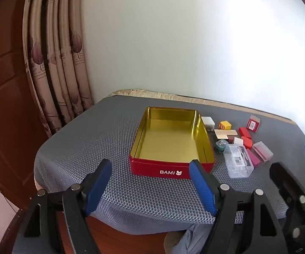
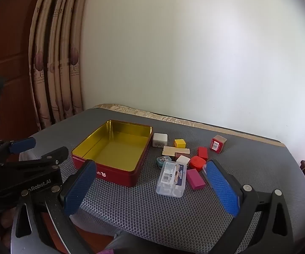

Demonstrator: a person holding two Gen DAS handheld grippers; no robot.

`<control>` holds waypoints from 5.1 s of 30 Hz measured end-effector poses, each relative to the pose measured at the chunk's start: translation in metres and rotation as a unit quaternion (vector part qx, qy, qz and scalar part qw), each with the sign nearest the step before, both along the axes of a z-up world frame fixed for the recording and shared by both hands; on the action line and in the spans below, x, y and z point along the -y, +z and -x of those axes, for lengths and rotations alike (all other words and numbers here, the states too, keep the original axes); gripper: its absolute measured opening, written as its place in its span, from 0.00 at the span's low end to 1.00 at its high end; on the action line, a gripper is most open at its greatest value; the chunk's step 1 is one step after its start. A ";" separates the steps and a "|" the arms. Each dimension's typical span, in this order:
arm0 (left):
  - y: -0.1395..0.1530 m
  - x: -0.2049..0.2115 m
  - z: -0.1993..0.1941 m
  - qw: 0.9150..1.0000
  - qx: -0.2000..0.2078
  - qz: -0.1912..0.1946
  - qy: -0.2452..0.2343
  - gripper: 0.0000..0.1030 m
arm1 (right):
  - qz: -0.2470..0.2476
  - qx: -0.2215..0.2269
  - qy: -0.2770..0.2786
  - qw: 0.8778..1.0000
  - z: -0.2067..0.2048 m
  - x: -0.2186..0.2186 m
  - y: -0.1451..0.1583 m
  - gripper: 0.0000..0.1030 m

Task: Organize rigid objects
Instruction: 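Move the left tool toward the clear labeled plastic box, then grasp the clear labeled plastic box with the left gripper, then place the clear box in the tin while the right gripper grasps the red-filled box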

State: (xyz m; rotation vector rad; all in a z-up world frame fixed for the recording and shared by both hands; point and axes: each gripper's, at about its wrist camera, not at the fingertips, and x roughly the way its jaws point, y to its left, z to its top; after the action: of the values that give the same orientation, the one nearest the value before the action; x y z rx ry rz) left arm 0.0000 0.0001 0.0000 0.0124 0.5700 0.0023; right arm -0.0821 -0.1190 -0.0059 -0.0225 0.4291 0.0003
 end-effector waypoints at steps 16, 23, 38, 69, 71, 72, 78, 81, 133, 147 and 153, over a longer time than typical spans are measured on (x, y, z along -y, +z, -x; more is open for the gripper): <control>-0.018 0.028 -0.009 0.994 -0.083 -0.044 -0.058 0.75 | -0.034 -0.023 -0.096 0.995 -0.003 0.077 -0.011 0.99; -0.028 0.050 -0.018 0.981 -0.149 0.003 -0.127 0.75 | -0.041 -0.069 -0.151 0.985 0.002 0.141 -0.032 1.00; -0.044 0.170 -0.101 0.938 -0.275 -0.007 -0.213 0.75 | -0.078 -0.094 -0.191 0.974 0.021 0.207 -0.066 1.00; -0.114 0.197 -0.186 0.912 -0.374 -0.043 -0.163 0.61 | -0.126 -0.175 -0.178 0.960 0.000 0.235 -0.111 1.00; -0.114 0.198 -0.183 0.917 -0.363 -0.051 -0.158 0.60 | -0.127 -0.183 -0.176 0.959 -0.002 0.235 -0.114 1.00; -0.114 0.198 -0.181 0.918 -0.359 -0.048 -0.159 0.60 | -0.127 -0.186 -0.175 0.958 -0.003 0.234 -0.116 1.00; -0.107 0.189 -0.171 0.921 -0.342 -0.026 -0.183 0.60 | -0.117 -0.190 -0.158 0.962 -0.011 0.230 -0.112 1.00; -0.094 0.179 -0.159 0.925 -0.330 -0.010 -0.188 0.60 | -0.109 -0.193 -0.132 0.966 -0.023 0.227 -0.105 1.00; 0.015 0.064 -0.176 0.952 -0.275 0.050 -0.126 0.61 | -0.019 -0.353 0.025 0.935 -0.217 0.181 -0.133 0.49; -0.051 0.030 -0.279 0.946 -0.318 0.000 -0.068 0.61 | -0.034 -0.335 0.021 0.942 -0.199 0.188 -0.133 0.49; -0.070 0.029 -0.298 0.945 -0.320 -0.030 -0.064 0.61 | -0.034 -0.335 0.019 0.942 -0.197 0.189 -0.133 0.49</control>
State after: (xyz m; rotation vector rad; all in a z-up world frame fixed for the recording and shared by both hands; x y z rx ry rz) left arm 0.2976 -0.0292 -0.0704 0.1132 1.2210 -0.1157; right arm 0.1149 -0.3081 -0.1387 0.0392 1.1108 0.0628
